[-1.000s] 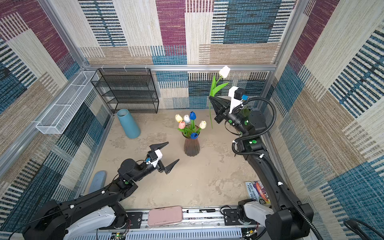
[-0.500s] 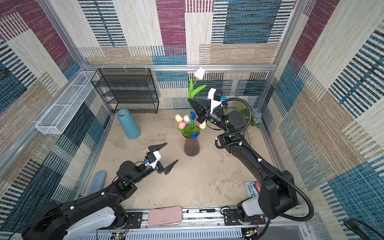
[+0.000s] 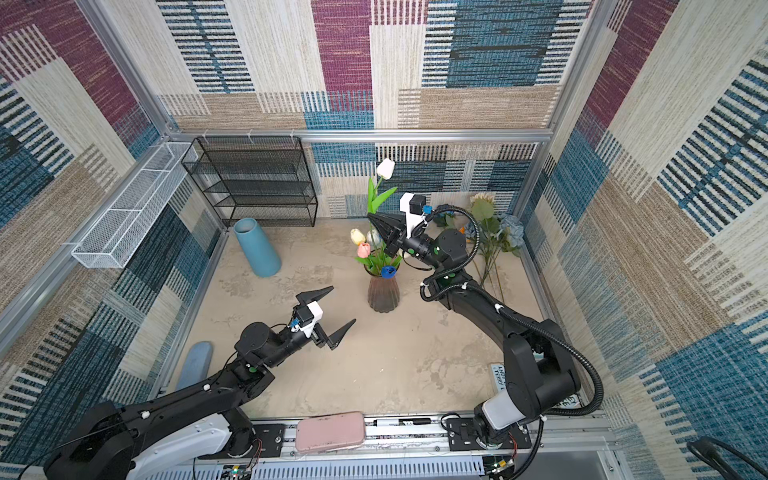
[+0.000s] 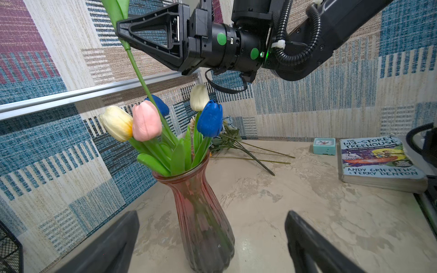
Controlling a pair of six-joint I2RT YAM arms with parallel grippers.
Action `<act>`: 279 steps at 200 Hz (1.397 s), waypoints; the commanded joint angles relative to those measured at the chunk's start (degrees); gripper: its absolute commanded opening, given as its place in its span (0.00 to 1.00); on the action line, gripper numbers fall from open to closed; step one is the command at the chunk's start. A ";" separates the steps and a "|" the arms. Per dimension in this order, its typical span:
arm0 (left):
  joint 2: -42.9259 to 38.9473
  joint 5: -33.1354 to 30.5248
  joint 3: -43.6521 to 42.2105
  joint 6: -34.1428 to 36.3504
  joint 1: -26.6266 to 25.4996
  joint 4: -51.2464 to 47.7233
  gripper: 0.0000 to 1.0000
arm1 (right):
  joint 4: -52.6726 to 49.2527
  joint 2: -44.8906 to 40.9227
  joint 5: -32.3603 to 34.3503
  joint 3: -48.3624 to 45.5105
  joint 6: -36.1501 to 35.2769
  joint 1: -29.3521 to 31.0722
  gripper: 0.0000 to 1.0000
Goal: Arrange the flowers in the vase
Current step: 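Lower the second white tulip stem into the vase and open the right gripper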
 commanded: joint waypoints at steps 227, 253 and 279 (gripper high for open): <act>0.95 -0.44 -0.23 1.17 -0.01 0.45 0.99 | -5.87 -11.88 9.98 -11.25 -20.54 0.57 0.51; 1.57 -0.33 0.18 1.16 -0.01 0.47 0.99 | -6.66 -15.66 12.23 -12.83 -21.64 0.53 0.56; 1.79 0.18 0.55 0.72 -0.01 0.73 0.99 | -6.63 -18.86 16.28 -14.49 -19.92 0.53 0.58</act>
